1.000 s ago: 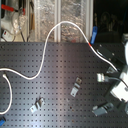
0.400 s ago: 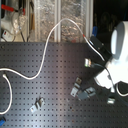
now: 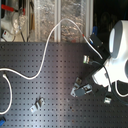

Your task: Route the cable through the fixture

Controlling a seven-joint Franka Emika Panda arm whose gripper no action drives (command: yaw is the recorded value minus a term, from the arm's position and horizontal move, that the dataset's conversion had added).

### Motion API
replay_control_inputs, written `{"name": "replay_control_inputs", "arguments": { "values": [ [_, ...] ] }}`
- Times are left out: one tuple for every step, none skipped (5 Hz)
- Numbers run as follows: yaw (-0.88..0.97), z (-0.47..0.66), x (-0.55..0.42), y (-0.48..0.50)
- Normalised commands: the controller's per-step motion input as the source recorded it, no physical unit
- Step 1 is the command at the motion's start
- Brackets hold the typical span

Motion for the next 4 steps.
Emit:
{"name": "replay_control_inputs", "arguments": {
  "values": [
    [0.08,0.24,-0.119,-0.029],
    [0.02,0.11,-0.150,0.128],
    [0.05,0.06,-0.296,0.285],
    [-0.07,0.00,-0.019,0.028]
  ]
}}
